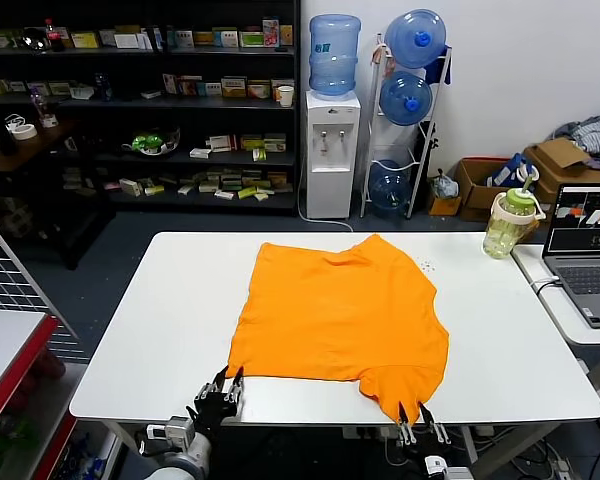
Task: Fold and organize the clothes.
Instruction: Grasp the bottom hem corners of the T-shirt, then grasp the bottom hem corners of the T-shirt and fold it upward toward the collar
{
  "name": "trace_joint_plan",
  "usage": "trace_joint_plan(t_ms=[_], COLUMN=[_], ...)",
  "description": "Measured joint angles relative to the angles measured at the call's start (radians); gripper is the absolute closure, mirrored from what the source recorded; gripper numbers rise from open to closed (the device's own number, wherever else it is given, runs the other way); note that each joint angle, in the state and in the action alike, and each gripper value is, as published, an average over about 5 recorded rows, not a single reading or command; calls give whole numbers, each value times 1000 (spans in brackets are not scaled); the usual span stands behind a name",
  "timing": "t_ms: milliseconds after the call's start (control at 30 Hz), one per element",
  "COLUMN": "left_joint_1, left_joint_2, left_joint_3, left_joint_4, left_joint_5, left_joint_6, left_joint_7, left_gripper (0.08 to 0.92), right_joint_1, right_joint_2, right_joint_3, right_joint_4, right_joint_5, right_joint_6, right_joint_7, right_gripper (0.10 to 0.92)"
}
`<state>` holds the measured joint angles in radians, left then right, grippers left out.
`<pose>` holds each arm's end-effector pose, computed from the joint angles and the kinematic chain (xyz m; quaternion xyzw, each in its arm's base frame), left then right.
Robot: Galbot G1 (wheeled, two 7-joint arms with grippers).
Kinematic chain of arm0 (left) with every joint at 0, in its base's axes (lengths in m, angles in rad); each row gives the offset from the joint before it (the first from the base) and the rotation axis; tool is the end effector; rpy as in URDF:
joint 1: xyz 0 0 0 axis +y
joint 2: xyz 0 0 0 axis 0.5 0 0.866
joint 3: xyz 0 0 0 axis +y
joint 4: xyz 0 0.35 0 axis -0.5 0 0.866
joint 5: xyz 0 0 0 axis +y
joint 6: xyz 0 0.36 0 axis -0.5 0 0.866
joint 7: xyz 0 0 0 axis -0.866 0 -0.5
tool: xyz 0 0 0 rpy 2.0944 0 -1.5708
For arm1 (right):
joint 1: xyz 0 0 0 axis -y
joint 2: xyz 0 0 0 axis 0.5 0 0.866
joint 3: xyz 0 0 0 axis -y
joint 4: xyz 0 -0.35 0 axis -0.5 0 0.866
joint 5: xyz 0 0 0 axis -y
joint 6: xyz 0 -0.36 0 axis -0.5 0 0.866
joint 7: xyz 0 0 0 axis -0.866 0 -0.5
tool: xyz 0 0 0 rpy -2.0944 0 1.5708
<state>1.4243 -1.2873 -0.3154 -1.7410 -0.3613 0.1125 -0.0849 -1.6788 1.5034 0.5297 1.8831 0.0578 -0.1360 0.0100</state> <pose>0.2130 0.0104 -0.4049 -0.0763 -0.9760 0.0551 0.1965 0.1355 -0.0182 -0.3949 0.0029 -0.9742 0.0045 0.2258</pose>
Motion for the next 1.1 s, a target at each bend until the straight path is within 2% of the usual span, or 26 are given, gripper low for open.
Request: trace_joint_plan(t_ms=[167, 300, 533, 833, 1100], left_joint_1=[1, 5, 29, 102, 138], left_joint_2=[-2, 0, 19, 65, 101], left_joint_3=[5, 6, 0, -34, -62], left_joint_4=[1, -4, -42, -151, -234], left_joint_5=[2, 2, -10, -43, -69], left_joint_6=[0, -1, 5, 19, 18], left_joint_7=[-1, -3, -14, -12, -5], left_gripper=[827, 905, 909, 909, 909], right_joint_1=[-7, -21, -78, -169, -129], right_joint_2=[-4, -14, -59, -118, -153], right_joint_3=[-1, -5, 2, 17, 7], right_joint_4=[7, 25, 84, 192, 223], right_joint_5=[5, 16, 64, 127, 174], right_joint_6=[9, 16, 36, 65, 61], right_joint_7=[3, 8, 19, 28, 57], right_gripper=[856, 901, 901, 901, 901])
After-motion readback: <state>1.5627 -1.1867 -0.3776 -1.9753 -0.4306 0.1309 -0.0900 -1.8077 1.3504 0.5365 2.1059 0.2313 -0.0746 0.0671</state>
